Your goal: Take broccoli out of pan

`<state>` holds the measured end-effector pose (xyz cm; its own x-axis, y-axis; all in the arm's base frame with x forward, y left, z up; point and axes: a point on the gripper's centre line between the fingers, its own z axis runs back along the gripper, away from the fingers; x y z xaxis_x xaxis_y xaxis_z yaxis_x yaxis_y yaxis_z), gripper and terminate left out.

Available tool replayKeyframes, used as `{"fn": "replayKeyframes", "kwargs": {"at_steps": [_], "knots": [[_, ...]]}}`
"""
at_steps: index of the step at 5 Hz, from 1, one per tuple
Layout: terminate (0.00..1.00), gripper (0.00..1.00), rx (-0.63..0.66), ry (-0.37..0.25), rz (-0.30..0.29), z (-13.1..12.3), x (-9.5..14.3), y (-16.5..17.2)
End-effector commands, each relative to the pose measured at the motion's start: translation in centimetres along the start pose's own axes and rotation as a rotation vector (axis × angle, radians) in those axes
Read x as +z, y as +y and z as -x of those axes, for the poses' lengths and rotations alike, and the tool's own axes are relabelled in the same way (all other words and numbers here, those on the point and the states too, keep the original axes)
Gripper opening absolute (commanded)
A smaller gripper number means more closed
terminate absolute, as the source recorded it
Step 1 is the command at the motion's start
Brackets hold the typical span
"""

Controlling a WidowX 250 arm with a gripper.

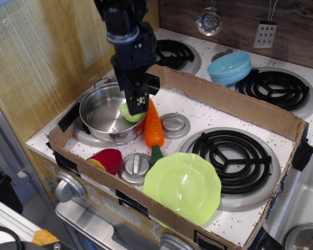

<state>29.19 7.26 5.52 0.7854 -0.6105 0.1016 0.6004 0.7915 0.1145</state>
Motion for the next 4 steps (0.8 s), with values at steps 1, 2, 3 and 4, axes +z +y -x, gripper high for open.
{"fn": "replayKeyframes", "kwargs": {"at_steps": [1,2,3,4], "knots": [[0.0,1.0,-0.035,-0.02,0.003,0.5,0.1,1.0],[0.0,1.0,-0.049,-0.016,0.008,0.6,0.1,1.5],[0.0,1.0,-0.058,-0.019,0.021,0.5,0.0,1.7],[0.0,1.0,-0.064,-0.015,0.031,0.2,0.1,2.1]]}}
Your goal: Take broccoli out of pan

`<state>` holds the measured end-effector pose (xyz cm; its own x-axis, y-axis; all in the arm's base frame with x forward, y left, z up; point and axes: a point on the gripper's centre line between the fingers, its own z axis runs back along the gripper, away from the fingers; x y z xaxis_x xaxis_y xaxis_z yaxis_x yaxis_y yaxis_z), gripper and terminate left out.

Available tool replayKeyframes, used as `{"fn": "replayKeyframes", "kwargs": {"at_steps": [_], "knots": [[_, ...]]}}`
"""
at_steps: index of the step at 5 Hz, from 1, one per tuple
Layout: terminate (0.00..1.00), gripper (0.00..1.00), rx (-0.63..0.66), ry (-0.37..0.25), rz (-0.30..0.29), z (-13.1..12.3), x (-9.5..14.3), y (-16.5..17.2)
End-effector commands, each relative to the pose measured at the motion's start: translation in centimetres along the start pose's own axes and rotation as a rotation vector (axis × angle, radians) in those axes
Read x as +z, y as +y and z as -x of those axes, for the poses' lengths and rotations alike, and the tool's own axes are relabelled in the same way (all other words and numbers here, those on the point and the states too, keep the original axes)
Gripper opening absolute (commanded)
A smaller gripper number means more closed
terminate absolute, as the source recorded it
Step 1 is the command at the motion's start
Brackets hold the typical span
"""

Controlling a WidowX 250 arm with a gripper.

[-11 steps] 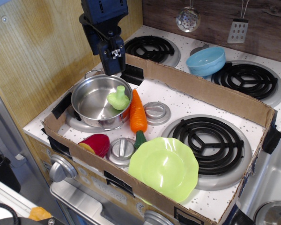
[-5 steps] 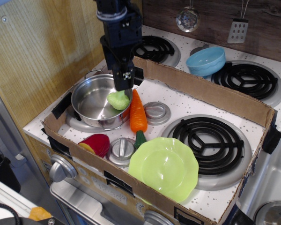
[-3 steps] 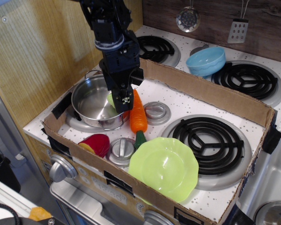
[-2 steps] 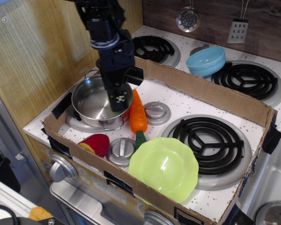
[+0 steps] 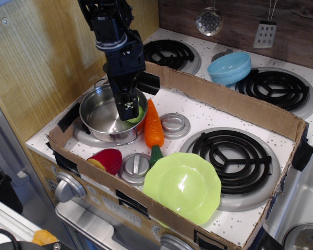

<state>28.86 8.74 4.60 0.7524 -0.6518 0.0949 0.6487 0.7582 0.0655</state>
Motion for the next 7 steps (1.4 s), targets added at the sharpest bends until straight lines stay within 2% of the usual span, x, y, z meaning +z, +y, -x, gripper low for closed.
{"fn": "replayKeyframes", "kwargs": {"at_steps": [1,3,4,5,6,7], "knots": [[0.0,0.0,-0.017,-0.025,-0.005,-1.7,0.7,1.4],[0.0,0.0,-0.021,-0.025,0.011,-2.1,1.6,0.8],[0.0,0.0,-0.017,-0.021,-0.002,-1.9,2.8,0.3],[0.0,0.0,-0.005,0.011,-0.036,-1.7,6.2,0.5],[0.0,0.0,0.062,-0.007,-0.064,-2.7,9.8,-0.8],[0.0,0.0,0.145,-0.047,-0.086,-3.3,10.4,-4.4]]}}
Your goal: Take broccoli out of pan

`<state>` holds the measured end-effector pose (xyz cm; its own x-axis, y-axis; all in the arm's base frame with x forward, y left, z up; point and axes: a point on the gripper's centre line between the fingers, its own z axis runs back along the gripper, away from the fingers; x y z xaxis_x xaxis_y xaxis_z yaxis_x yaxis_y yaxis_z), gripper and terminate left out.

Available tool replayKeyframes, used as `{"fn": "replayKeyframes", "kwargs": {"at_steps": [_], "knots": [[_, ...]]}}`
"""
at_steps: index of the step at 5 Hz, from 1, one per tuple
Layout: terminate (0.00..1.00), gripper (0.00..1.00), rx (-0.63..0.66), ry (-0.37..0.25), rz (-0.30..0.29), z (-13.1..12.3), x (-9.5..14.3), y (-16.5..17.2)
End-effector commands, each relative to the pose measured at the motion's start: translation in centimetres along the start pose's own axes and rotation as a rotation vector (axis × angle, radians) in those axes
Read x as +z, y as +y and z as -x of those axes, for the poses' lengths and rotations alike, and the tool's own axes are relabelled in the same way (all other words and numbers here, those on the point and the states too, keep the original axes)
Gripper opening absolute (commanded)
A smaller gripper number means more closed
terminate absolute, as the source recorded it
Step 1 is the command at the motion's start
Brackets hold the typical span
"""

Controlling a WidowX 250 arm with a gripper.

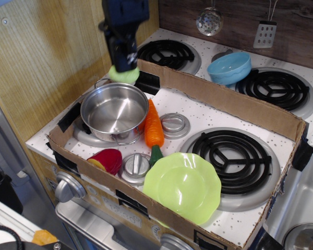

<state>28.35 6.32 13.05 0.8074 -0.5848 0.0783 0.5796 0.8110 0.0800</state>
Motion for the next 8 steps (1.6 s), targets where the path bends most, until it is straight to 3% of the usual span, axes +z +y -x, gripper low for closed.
{"fn": "replayKeyframes", "kwargs": {"at_steps": [1,2,4,5,6,7,8], "knots": [[0.0,0.0,0.105,-0.132,-0.045,-1.9,1.2,-6.5],[0.0,0.0,0.132,-0.173,-0.048,-3.1,0.2,-9.8],[0.0,0.0,0.172,-0.208,-0.059,-6.0,-1.6,-15.2],[0.0,0.0,0.253,-0.209,-0.049,-7.1,-3.0,-18.1],[0.0,0.0,0.268,-0.218,-0.056,-6.7,-4.4,-18.9],[0.0,1.0,0.282,-0.242,-0.053,-6.7,-5.2,-19.5],[0.0,1.0,0.269,-0.258,-0.057,-6.7,-5.3,-19.2]]}}
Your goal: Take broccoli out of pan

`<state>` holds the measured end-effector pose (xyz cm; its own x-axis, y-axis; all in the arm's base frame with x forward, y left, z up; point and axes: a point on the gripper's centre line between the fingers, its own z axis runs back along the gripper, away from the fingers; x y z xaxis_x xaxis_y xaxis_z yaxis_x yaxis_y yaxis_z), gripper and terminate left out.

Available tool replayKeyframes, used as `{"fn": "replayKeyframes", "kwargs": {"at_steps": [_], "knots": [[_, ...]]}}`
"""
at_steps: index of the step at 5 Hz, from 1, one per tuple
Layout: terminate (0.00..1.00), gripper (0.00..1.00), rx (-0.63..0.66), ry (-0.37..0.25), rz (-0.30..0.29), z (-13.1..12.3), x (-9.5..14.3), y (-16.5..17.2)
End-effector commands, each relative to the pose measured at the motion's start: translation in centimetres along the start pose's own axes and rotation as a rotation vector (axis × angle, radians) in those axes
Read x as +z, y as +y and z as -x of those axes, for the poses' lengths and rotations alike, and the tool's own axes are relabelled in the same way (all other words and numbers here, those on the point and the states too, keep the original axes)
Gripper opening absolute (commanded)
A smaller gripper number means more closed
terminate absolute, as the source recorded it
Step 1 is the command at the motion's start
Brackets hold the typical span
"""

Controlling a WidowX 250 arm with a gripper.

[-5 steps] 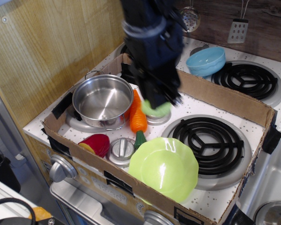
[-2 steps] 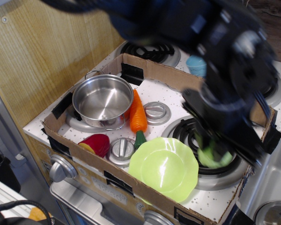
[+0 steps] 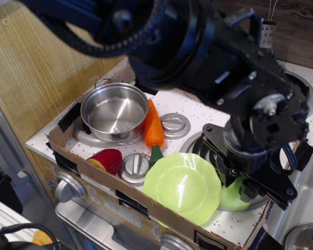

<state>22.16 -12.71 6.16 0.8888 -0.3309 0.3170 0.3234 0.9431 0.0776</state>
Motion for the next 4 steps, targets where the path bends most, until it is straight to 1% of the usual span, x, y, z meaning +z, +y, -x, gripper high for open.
{"fn": "replayKeyframes", "kwargs": {"at_steps": [1,2,3,4], "knots": [[0.0,1.0,-0.028,-0.029,-0.008,-1.6,1.1,0.2],[0.0,1.0,-0.035,-0.008,-0.039,-2.1,2.9,0.8],[0.0,1.0,-0.045,0.015,-0.061,-2.6,5.3,1.8],[0.0,1.0,-0.08,-0.019,-0.024,-3.0,6.5,3.1]]}}
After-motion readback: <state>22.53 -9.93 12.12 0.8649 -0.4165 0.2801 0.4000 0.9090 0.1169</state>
